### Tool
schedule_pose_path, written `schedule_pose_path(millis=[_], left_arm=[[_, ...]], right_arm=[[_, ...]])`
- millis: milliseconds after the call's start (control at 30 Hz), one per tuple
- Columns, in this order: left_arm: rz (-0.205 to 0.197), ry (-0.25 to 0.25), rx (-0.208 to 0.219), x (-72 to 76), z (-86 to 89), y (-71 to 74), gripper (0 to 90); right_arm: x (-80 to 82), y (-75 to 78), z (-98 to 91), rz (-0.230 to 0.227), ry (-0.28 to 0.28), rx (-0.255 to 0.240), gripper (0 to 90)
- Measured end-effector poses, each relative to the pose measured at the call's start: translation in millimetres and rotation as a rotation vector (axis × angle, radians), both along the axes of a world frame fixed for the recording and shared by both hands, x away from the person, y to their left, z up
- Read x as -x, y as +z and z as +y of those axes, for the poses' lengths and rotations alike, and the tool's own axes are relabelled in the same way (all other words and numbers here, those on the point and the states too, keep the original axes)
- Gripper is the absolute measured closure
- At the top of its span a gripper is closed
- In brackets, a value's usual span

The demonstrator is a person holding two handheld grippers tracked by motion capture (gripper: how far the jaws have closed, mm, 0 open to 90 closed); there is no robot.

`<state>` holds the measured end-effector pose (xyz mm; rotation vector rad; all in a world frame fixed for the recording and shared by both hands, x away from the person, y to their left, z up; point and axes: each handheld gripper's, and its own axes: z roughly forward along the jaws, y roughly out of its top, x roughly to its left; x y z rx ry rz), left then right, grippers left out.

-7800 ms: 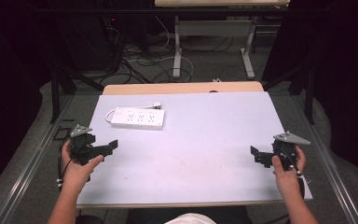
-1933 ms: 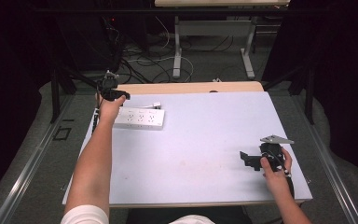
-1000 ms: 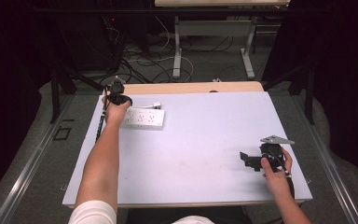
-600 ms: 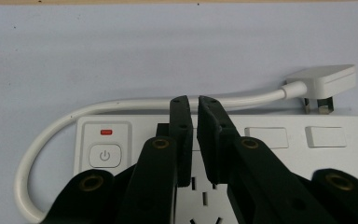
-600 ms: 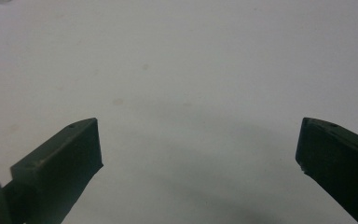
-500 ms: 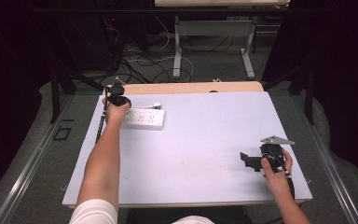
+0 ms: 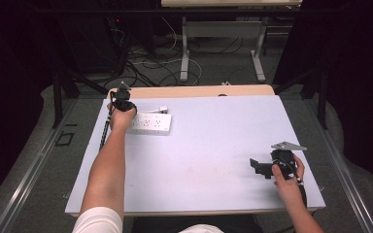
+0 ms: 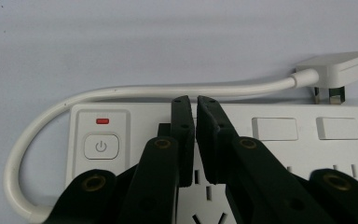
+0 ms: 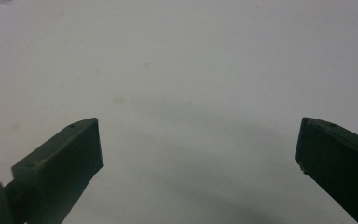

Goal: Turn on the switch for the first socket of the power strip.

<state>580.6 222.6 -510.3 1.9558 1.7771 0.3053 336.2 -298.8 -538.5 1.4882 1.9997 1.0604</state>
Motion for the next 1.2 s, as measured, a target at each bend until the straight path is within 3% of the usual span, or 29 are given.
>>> schedule_pose_path(millis=[567, 633, 767, 900, 933, 967, 1200], left_arm=[[-0.003, -0.017, -0.053, 1.3, -3.5, -2.0, 87.4], [-0.010, -0.018, -0.055, 2.3, -3.3, -2.4, 87.5], [-0.030, -0.001, -0.011, 4.6, 1.4, -4.8, 88.2], [-0.030, -0.020, -0.047, 5.0, -1.1, -4.2, 89.4], [-0.014, -0.025, -0.062, 4.6, -1.9, -5.3, 90.0], [-0.030, -0.025, -0.059, 4.9, -1.6, -6.2, 90.0], [-0.029, -0.021, -0.055, 5.2, -1.3, -6.2, 90.0]], right_arm=[[0.3, 0.2, 1.1, 0.005, 0.002, -0.005, 0.1], [0.4, 0.3, 1.1, 0.005, 0.004, -0.004, 0.1], [0.4, 0.4, 1.1, 0.002, 0.006, -0.004, 0.1], [-0.1, 0.3, 1.6, 0.000, 0.012, 0.001, 0.1], [0.0, 0.6, 1.9, 0.000, 0.011, 0.001, 0.1], [0.2, 0.8, 2.4, 0.001, 0.010, 0.000, 0.1], [0.0, 0.5, 1.6, -0.001, 0.012, 0.000, 0.1]])
